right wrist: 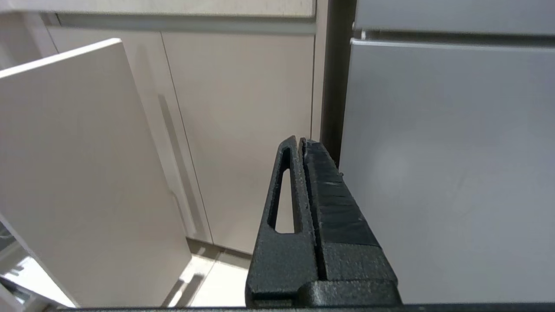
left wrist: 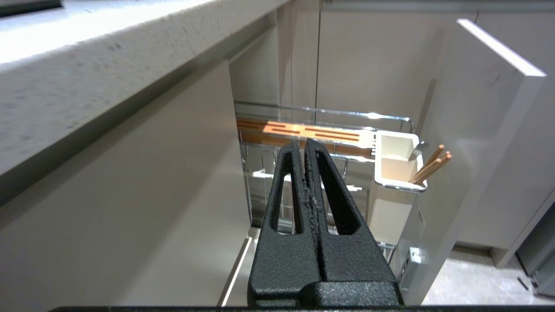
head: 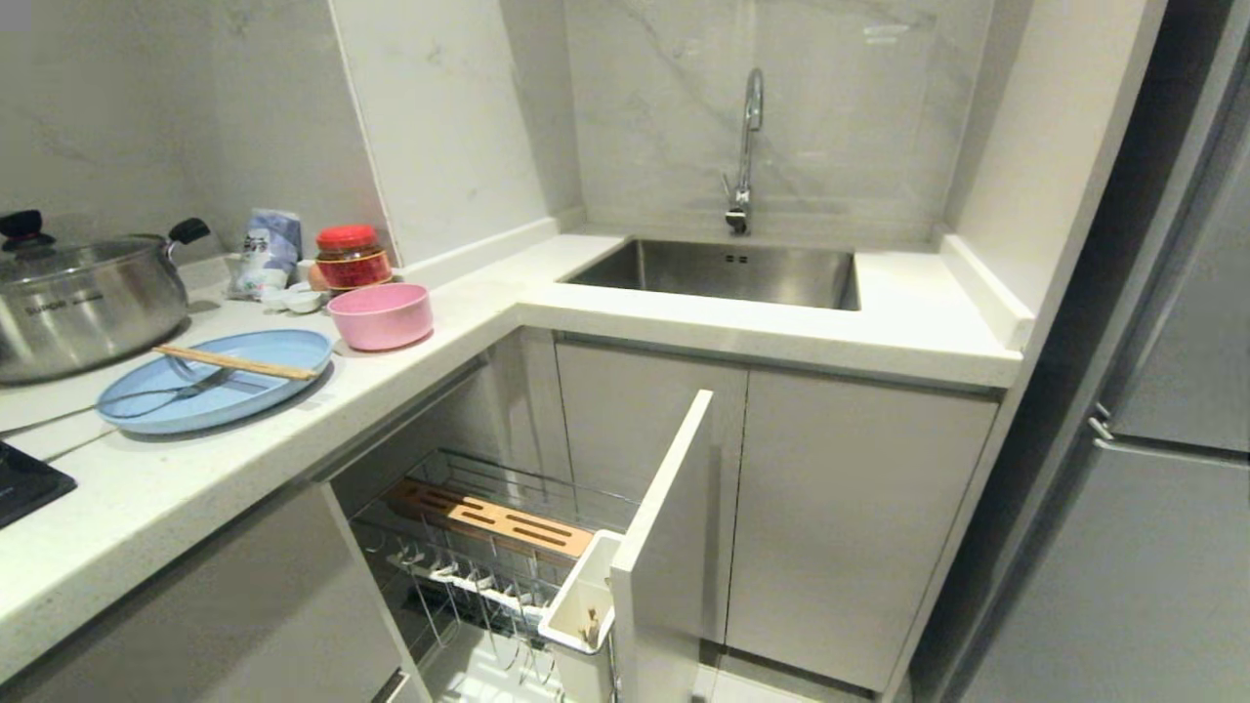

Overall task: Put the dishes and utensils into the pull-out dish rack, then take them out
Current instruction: Pick up the chopsticks and place it in the cupboard

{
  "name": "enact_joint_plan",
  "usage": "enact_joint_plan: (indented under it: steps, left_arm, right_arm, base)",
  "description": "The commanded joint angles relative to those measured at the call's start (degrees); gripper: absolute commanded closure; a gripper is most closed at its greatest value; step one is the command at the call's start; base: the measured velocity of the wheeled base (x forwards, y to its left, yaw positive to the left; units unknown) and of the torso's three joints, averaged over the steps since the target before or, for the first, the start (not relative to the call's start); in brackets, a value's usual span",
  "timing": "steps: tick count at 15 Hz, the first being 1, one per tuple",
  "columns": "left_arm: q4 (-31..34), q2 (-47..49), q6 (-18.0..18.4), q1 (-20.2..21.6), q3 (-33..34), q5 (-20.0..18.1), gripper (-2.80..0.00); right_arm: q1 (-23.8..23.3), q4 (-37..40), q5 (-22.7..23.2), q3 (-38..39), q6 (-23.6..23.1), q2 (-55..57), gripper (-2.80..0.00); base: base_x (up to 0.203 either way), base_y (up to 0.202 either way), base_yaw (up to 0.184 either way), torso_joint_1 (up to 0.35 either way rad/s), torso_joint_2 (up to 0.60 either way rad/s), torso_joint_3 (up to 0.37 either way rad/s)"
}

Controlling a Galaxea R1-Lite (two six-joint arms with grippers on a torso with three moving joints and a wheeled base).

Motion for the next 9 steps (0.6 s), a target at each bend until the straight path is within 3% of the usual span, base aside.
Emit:
enact_joint_plan:
  steps: [1, 9]
  left_arm:
    - [-0.29, 0.11, -0.09, 0.00, 0.70, -0.02, 0.00]
    - [0.07, 0.11, -0.35, 0.00, 0.53, -0.11, 0.00]
  right_arm:
    - [0.01, -0.03, 0.01, 1.49, 0.02, -0.04, 0.00]
    - [0.01, -0.01, 0.01, 1.49, 0.02, -0.04, 0.00]
  base:
    - [0.000, 0.000, 0.000, 0.000, 0.00, -0.198]
    - [0.000, 0.000, 0.000, 0.002, 0.00, -0.201]
